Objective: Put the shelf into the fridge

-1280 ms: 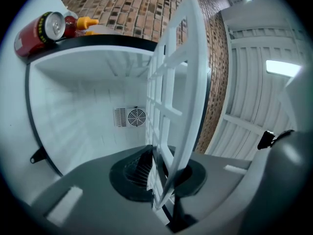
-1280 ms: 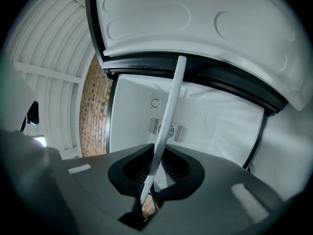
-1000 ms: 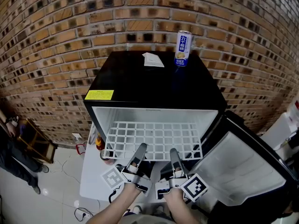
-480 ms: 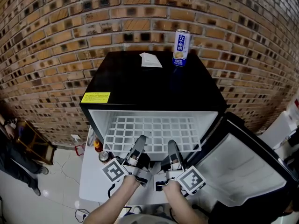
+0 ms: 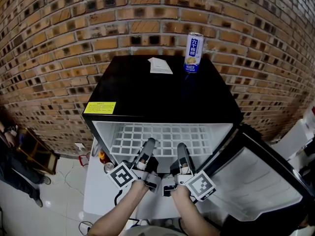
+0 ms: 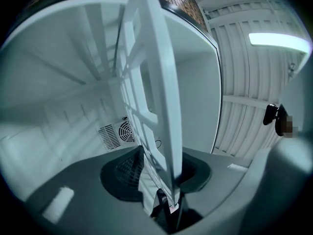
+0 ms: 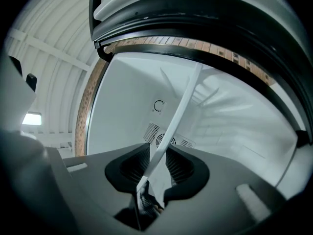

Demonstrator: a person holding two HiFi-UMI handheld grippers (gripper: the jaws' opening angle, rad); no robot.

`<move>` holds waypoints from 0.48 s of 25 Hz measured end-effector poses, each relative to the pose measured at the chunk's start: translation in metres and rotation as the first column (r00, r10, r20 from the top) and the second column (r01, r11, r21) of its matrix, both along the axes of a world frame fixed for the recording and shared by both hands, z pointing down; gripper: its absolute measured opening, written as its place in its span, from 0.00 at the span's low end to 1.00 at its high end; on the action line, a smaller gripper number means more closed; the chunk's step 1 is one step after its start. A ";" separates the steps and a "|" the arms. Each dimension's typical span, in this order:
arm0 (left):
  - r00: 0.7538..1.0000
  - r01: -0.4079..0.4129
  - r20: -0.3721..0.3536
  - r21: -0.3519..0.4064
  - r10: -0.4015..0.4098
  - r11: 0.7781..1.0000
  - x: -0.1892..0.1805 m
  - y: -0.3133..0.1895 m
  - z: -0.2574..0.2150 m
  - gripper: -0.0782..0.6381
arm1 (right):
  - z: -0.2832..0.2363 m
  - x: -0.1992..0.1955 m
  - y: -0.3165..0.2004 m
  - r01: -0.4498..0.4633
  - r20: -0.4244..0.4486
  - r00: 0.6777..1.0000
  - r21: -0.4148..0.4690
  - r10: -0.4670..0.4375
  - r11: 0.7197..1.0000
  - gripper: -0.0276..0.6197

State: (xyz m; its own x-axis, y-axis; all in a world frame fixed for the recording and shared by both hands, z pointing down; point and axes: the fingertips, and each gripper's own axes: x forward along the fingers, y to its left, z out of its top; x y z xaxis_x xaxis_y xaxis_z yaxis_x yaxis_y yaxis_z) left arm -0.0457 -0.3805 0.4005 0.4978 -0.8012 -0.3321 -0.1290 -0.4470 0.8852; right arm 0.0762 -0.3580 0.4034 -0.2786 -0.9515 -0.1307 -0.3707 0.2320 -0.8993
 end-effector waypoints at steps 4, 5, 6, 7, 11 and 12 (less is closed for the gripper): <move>1.000 0.006 0.003 0.002 -0.006 1.000 0.000 -0.010 0.000 0.28 | -0.004 -0.001 -0.012 0.007 -0.001 1.000 0.038 -0.007 0.999 0.20; 1.000 0.006 0.003 -0.002 -0.006 1.000 0.000 -0.012 0.001 0.28 | -0.002 -0.001 -0.013 0.002 0.008 1.000 0.017 -0.002 1.000 0.20; 1.000 0.005 0.003 -0.004 -0.005 1.000 0.000 -0.014 0.002 0.28 | 0.000 -0.001 -0.014 -0.002 0.014 1.000 0.002 0.002 1.000 0.20; 1.000 0.004 0.001 -0.004 -0.004 1.000 0.000 -0.016 0.002 0.28 | 0.000 -0.001 -0.016 -0.002 0.015 1.000 0.002 0.002 1.000 0.20; 1.000 0.000 -0.018 -0.005 0.000 1.000 0.001 -0.024 0.000 0.28 | -0.002 -0.001 -0.025 0.002 0.010 1.000 0.023 -0.002 1.000 0.20; 1.000 -0.002 -0.020 -0.006 0.002 1.000 0.001 -0.024 0.000 0.28 | 0.000 -0.001 -0.024 -0.002 0.020 1.000 0.003 0.002 1.000 0.20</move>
State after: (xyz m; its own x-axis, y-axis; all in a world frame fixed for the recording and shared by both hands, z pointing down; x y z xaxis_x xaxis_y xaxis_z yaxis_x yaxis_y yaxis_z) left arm -0.0449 -0.4048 0.4004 0.4924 -0.8023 -0.3375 -0.1101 -0.4420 0.8902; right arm 0.0752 -0.3824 0.4034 -0.2737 -0.9517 -0.1394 -0.3528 0.2342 -0.9059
